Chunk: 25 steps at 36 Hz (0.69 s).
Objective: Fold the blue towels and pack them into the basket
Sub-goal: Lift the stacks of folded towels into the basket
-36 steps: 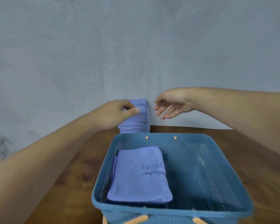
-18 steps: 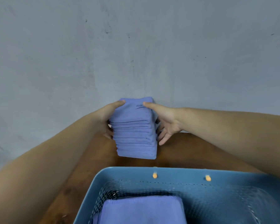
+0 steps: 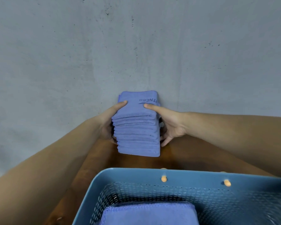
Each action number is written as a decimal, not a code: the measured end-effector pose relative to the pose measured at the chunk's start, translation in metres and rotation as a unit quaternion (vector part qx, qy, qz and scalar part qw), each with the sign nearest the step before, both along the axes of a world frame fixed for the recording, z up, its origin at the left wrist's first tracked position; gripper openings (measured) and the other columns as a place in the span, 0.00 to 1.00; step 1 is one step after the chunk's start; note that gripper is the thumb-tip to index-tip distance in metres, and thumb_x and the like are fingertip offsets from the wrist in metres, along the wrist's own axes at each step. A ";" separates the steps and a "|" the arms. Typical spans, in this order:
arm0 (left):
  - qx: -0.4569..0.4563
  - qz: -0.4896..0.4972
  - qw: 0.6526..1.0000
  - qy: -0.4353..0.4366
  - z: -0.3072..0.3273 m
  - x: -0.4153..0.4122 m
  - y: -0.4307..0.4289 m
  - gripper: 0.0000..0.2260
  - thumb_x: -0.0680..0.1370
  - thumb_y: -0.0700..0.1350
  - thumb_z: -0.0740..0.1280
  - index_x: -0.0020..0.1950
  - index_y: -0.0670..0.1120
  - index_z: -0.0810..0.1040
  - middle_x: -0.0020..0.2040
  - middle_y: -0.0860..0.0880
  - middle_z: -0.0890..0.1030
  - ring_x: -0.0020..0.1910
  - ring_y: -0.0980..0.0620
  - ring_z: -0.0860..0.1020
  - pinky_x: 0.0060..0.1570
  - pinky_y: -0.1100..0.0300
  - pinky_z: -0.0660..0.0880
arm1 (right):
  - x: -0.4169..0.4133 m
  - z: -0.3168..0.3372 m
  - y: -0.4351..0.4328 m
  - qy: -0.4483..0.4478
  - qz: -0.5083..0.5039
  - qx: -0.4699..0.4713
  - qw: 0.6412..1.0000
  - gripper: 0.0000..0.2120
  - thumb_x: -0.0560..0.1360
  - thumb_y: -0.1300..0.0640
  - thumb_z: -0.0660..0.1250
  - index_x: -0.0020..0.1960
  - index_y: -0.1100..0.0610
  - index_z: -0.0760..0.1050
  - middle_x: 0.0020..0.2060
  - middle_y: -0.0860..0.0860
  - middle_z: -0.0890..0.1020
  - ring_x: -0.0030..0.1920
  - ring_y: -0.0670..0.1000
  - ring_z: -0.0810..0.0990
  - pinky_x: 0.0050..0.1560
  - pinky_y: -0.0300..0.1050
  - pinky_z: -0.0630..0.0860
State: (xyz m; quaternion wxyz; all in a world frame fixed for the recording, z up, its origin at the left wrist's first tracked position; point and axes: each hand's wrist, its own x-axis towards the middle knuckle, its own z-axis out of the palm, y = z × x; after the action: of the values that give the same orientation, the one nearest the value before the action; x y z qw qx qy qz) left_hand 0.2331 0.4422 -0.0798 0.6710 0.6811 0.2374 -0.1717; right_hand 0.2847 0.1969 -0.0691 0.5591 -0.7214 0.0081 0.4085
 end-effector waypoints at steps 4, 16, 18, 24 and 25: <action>-0.007 0.002 1.000 0.000 -0.008 -0.002 0.001 0.46 0.56 0.76 0.81 0.64 0.46 0.87 0.60 0.42 0.87 0.56 0.38 0.87 0.63 0.38 0.79 | -0.002 -0.006 0.003 -0.018 -0.015 0.020 1.000 0.52 0.56 0.26 0.80 0.74 0.46 0.70 0.68 0.59 0.75 0.65 0.66 0.77 0.65 0.79 0.71; -0.047 -0.048 0.997 -0.045 -0.019 -0.016 0.000 0.42 0.64 0.76 0.77 0.70 0.52 0.84 0.65 0.46 0.85 0.63 0.44 0.85 0.68 0.47 0.78 | -0.016 -0.022 -0.001 -0.101 0.009 0.078 0.992 0.24 0.73 0.40 0.77 0.67 0.43 0.79 0.61 0.48 0.85 0.62 0.54 0.84 0.65 0.67 0.78; -0.052 -0.057 0.995 -0.067 -0.023 -0.020 -0.001 0.41 0.67 0.77 0.76 0.72 0.54 0.82 0.67 0.47 0.84 0.66 0.45 0.83 0.72 0.46 0.74 | -0.016 -0.024 -0.002 -0.113 0.004 0.089 0.990 0.23 0.74 0.42 0.77 0.68 0.43 0.78 0.60 0.49 0.86 0.61 0.54 0.84 0.64 0.66 0.78; -0.070 -0.067 0.990 -0.102 -0.023 -0.025 -0.004 0.38 0.71 0.75 0.74 0.74 0.53 0.80 0.70 0.48 0.83 0.69 0.45 0.81 0.76 0.45 0.70 | -0.015 -0.026 -0.001 -0.132 0.013 0.109 0.985 0.23 0.75 0.44 0.76 0.69 0.44 0.78 0.58 0.49 0.87 0.60 0.54 0.85 0.59 0.64 0.82; -0.073 -0.072 0.990 -0.100 -0.021 -0.024 -0.004 0.38 0.71 0.74 0.74 0.74 0.53 0.80 0.70 0.47 0.83 0.69 0.45 0.81 0.75 0.45 0.71 | -0.015 -0.027 -0.001 -0.133 0.012 0.112 0.985 0.23 0.75 0.44 0.76 0.69 0.45 0.79 0.58 0.49 0.88 0.60 0.54 0.85 0.57 0.62 0.82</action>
State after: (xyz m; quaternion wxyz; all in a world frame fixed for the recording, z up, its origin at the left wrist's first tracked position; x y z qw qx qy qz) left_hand 0.2087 0.4384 -0.1003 0.7251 0.6594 0.1063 -0.1674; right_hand 0.2695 0.1960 -0.0957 0.6270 -0.7025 -0.1211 0.3140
